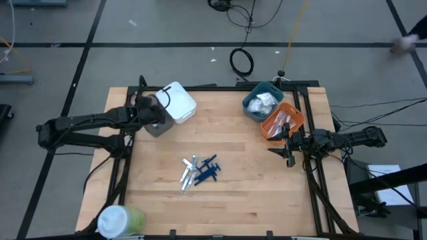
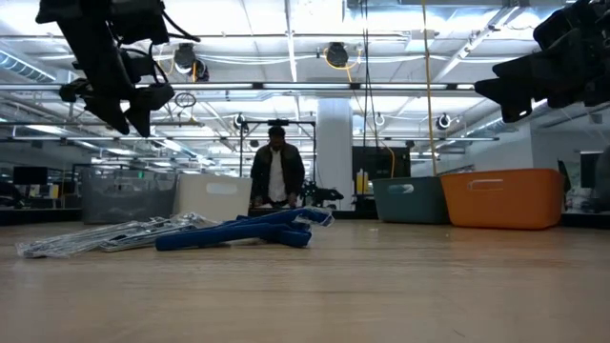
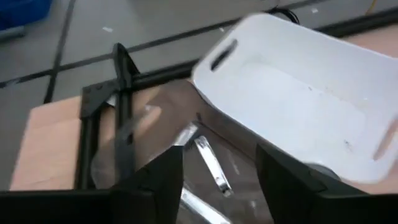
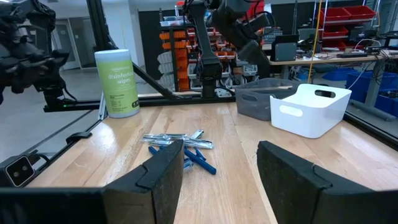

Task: Pick & Place Travel size toiletries
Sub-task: Put the silver nail cutter into the black bin

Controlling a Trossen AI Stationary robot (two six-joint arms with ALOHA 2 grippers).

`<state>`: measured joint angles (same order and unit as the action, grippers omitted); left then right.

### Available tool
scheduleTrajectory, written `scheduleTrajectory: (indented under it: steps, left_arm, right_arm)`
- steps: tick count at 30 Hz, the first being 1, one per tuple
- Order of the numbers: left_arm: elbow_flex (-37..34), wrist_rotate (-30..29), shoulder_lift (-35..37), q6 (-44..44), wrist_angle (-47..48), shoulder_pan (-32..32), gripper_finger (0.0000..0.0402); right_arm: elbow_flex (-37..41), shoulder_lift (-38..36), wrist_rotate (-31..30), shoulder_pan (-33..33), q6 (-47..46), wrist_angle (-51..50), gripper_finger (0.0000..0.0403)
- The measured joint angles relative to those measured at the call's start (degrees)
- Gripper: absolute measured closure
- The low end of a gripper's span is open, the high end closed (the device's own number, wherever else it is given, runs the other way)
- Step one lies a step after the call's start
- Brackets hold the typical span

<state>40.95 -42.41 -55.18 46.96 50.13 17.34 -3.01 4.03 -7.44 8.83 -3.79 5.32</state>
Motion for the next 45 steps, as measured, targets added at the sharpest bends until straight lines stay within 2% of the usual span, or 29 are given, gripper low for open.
scheduleTrajectory:
  steps: [3, 8, 11, 13, 16, 20, 25, 32, 38, 45]
  left_arm:
    - [0.0, 7.0, 0.0, -4.4, -3.6, -0.5, 0.0193]
    - [0.0, 21.1, 0.0, -17.5, -16.7, -5.2, 0.019]
    - [0.1, 25.7, -1.6, -21.7, -24.5, -9.3, 0.019]
    - [0.2, 27.8, -3.4, -24.1, -26.4, -12.1, 0.019]
    - [0.1, 29.0, -6.6, -29.3, -26.6, -16.4, 0.019]
    - [0.1, 29.2, -14.4, -36.0, -26.7, -21.1, 0.019]
    - [0.1, 29.4, -23.1, -36.5, -27.7, -24.6, 0.019]
    - [0.0, 37.8, -30.3, -35.9, -28.0, -26.0, 0.019]
    - [0.0, 41.4, -33.3, -38.0, -29.9, -26.2, 0.019]
    - [0.3, 42.3, -37.6, -41.2, -31.6, -26.1, 0.019]
  right_arm:
    - [0.0, 0.0, 0.0, 0.0, 0.0, 0.0, 0.021]
    - [0.0, 0.0, 0.0, 0.0, 0.0, 0.0, 0.0211]
    - [0.0, 0.0, 0.0, 0.0, 0.0, 0.0, 0.021]
    - [0.0, 0.0, 0.0, 0.0, 0.0, 0.0, 0.0209]
    - [0.0, 0.0, 0.0, 0.0, 0.0, 0.0, 0.021]
    - [0.0, 0.0, 0.0, 0.0, 0.0, 0.0, 0.021]
    - [0.0, 0.0, 0.0, 0.0, 0.0, 0.0, 0.0209]
    - [0.0, 0.0, 0.0, 0.0, 0.0, 0.0, 0.021]
    - [0.0, 0.0, 0.0, 0.0, 0.0, 0.0, 0.021]
    - [0.0, 0.0, 0.0, 0.0, 0.0, 0.0, 0.0211]
